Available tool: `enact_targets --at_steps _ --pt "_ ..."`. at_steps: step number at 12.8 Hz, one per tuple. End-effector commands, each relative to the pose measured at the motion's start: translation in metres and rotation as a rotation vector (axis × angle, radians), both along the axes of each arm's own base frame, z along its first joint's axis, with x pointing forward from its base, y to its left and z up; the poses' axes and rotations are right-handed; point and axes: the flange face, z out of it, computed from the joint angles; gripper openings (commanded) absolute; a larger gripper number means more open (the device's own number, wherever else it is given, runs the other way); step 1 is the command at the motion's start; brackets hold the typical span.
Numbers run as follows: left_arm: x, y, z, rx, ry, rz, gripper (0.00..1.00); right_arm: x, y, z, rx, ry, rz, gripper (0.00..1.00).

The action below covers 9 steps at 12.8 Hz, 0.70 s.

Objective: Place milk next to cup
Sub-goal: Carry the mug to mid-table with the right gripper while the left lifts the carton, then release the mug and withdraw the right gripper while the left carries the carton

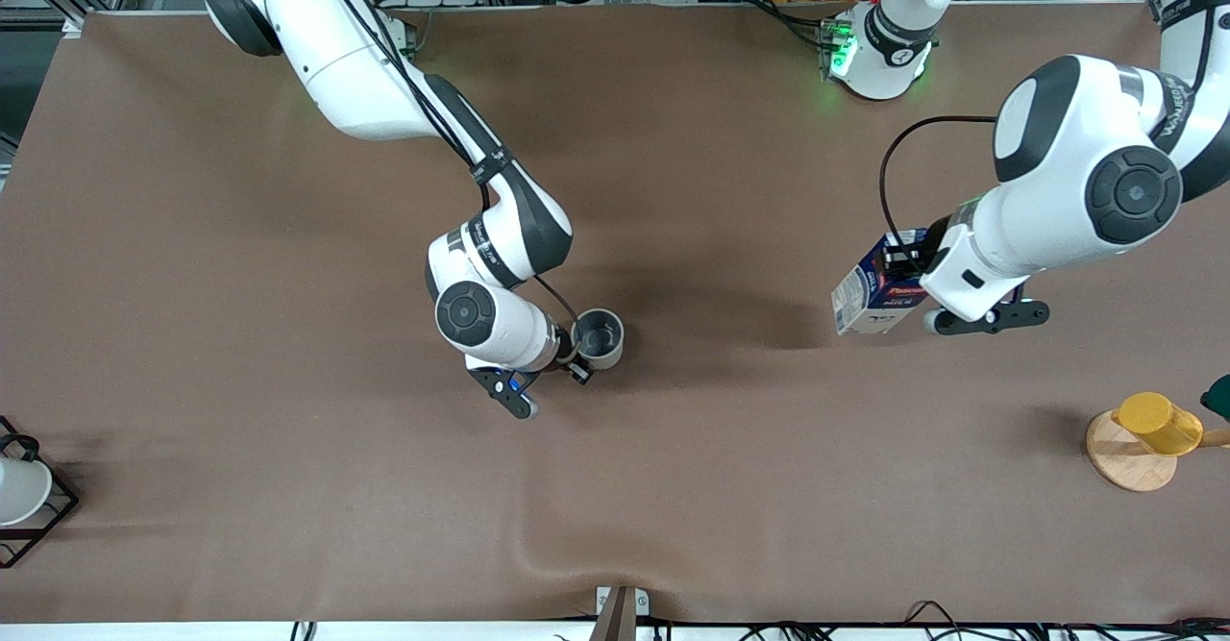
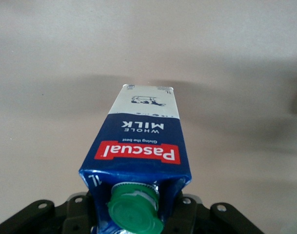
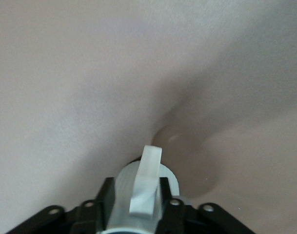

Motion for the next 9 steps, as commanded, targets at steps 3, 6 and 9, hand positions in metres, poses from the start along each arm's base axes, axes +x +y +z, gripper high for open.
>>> enact_targets --at_steps 3,6,9 --pt "-0.023 -0.053 0.013 0.000 0.009 0.053 0.54 0.021 -0.033 0.056 0.006 0.005 -0.058 1.00" --pt "-0.051 -0.116 0.016 -0.009 0.018 0.006 0.54 0.056 -0.123 0.115 0.044 -0.036 -0.062 1.00" --pt "-0.064 -0.160 0.010 -0.030 0.035 0.034 0.54 0.064 -0.198 0.121 0.025 0.019 0.072 1.00"
